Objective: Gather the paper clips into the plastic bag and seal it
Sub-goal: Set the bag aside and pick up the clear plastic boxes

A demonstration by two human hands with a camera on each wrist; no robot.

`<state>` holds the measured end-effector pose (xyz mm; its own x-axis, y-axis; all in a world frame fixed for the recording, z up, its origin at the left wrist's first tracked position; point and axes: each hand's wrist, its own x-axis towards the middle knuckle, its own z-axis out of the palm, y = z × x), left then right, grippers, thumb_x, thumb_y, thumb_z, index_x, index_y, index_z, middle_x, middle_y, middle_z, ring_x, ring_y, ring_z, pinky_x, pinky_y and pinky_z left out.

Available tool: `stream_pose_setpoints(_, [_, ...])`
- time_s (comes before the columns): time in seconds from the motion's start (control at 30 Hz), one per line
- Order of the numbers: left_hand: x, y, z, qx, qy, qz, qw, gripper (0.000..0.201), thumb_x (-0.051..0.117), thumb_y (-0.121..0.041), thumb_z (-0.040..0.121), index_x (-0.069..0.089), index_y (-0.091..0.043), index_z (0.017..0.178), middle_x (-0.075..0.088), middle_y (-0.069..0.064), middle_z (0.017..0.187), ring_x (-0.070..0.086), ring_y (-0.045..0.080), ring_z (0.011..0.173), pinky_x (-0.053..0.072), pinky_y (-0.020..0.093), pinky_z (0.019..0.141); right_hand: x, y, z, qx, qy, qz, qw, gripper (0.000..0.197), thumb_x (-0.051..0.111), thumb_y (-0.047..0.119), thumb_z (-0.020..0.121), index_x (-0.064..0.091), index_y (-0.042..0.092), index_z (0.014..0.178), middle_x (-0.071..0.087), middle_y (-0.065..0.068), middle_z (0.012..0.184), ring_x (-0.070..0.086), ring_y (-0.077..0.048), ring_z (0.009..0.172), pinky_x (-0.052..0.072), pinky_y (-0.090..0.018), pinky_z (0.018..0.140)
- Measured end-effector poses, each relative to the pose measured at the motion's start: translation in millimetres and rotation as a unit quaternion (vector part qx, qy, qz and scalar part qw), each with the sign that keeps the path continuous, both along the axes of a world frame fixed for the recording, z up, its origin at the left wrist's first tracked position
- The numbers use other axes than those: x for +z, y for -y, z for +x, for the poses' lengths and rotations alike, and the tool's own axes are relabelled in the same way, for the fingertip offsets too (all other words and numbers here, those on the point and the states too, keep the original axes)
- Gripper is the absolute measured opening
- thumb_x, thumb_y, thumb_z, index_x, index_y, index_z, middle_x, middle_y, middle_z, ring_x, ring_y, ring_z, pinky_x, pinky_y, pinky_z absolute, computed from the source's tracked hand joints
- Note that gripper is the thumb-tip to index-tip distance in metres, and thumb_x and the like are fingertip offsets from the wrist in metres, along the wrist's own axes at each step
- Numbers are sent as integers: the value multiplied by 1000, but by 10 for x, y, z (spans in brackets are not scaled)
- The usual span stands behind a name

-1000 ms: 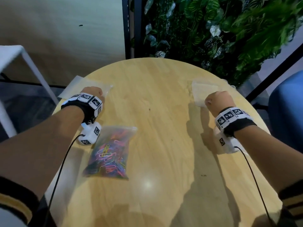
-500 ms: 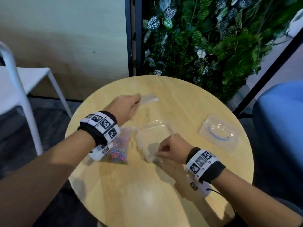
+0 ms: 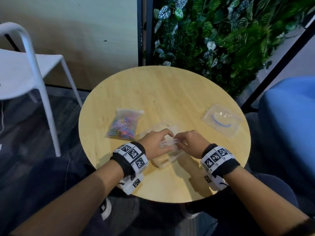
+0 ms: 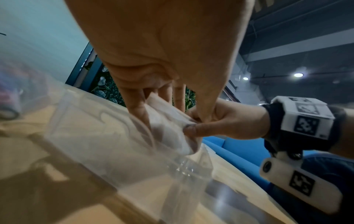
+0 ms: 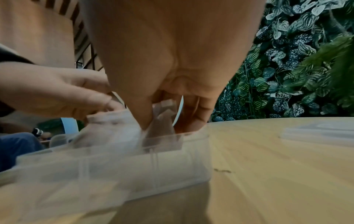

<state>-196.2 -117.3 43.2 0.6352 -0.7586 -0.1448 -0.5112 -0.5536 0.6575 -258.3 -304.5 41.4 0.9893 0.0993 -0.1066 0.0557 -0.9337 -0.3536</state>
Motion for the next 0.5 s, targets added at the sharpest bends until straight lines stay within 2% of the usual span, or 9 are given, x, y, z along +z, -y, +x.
stream_pose_setpoints(0.1, [-73,6,-5,18,4,0,1000,34,63,-26,91,53,-31,124,63,0,84,62,22,76,53,35,70,59,64,111,13,-57,22,998,20,60,29,91,68,20,107,72,-4,84,62,-19,72,44,-26,68])
stream_pose_setpoints(0.17, [-152,19,33,39,-3,-5,999,28,55,-19,96,54,-27,123,59,2,74,60,22,62,53,36,62,124,183,186,5,-71,90,993,24,63,44,87,70,27,103,72,-7,80,62,-23,70,49,-33,66])
stream_pose_setpoints(0.23, [-189,47,75,54,0,5,999,25,51,-16,99,56,-23,122,61,8,78,54,15,52,50,30,54,175,406,278,-68,-29,152,986,25,62,48,87,72,28,97,73,-4,80,67,-21,74,55,-35,72])
stream_pose_setpoints(0.3, [-205,90,112,63,8,25,998,24,51,-15,99,60,-21,120,66,12,87,53,9,51,47,27,55,159,741,385,-184,42,124,974,28,61,46,89,72,23,100,73,0,92,68,-19,85,55,-32,78])
stream_pose_setpoints(0.33, [-216,120,132,67,16,37,997,24,52,-15,98,62,-22,119,67,11,91,56,9,55,49,27,58,122,942,430,-248,61,81,963,33,62,47,88,70,21,108,71,-4,104,66,-22,93,51,-31,81])
stream_pose_setpoints(0.4, [-242,189,178,79,44,82,993,26,56,-17,96,66,-26,118,68,8,101,67,18,78,54,31,74,26,1301,469,-382,27,-18,924,60,62,57,82,56,19,129,54,-14,128,56,-33,112,46,-38,90])
stream_pose_setpoints(0.43, [-243,230,199,85,58,111,988,27,57,-17,94,68,-27,117,68,7,106,68,23,91,55,34,83,-18,1433,454,-441,-7,-44,896,75,63,63,77,47,19,136,46,-17,133,50,-38,118,45,-43,93])
stream_pose_setpoints(0.5, [-240,313,223,86,94,161,979,26,58,-17,92,70,-28,112,69,5,109,66,25,98,55,37,88,-123,1595,382,-522,-50,-39,850,102,67,76,61,36,18,139,40,-19,136,45,-41,123,46,-49,93])
